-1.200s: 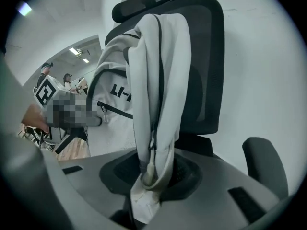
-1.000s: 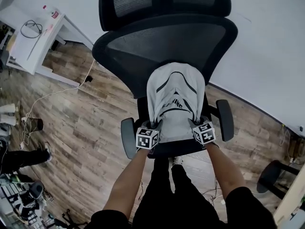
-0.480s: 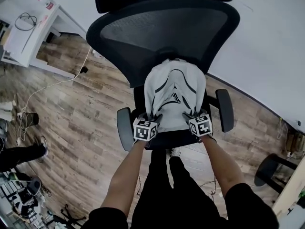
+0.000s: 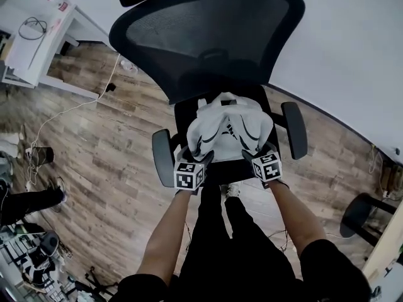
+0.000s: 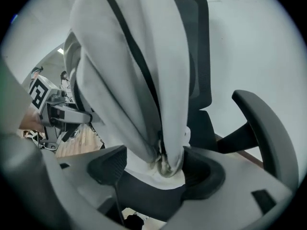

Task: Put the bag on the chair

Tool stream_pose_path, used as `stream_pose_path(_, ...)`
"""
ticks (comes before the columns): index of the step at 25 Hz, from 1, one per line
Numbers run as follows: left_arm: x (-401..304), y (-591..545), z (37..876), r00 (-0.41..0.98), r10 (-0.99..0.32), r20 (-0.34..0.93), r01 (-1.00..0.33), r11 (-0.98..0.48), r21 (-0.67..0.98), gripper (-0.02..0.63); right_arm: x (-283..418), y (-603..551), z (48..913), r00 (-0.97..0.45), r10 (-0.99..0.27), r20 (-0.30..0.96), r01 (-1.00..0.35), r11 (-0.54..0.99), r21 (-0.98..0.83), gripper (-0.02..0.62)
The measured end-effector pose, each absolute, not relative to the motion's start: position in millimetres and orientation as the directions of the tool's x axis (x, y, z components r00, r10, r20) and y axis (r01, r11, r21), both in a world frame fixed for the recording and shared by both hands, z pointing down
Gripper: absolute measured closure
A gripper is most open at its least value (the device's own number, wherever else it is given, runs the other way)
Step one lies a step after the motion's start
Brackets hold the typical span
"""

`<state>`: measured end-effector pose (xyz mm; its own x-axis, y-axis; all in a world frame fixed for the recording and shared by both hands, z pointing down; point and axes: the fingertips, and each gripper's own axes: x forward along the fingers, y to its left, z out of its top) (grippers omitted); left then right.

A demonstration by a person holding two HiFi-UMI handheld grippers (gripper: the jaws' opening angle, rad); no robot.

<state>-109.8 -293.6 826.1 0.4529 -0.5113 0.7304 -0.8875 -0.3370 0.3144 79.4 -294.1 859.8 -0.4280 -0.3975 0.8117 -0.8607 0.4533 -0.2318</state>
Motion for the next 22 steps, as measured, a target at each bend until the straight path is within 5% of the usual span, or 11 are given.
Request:
stream_pose_path(15,-131,-242,717,0.366,-0.65,0.665,-0.929,-0.216,0.301,0.252,75,-261,727,-0.533,-0.544,0.648,-0.82,0.52,-0.238,0.256)
stream_pose_path(17,-132,-242,692,0.351,-0.684,0.64,-0.935,-0.223,0.275,0.329,76,-260,701,-0.549,-0.566,0.615,-0.812,0.536,-0.231,0.265)
stream_pose_path(22,-127,-251,625,0.33,-0.775,0.539,-0.941,-0.226,0.251,0.571,86,-269,632,-0.552,-0.675,0.49,-0.827,0.521,-0.213,0.516)
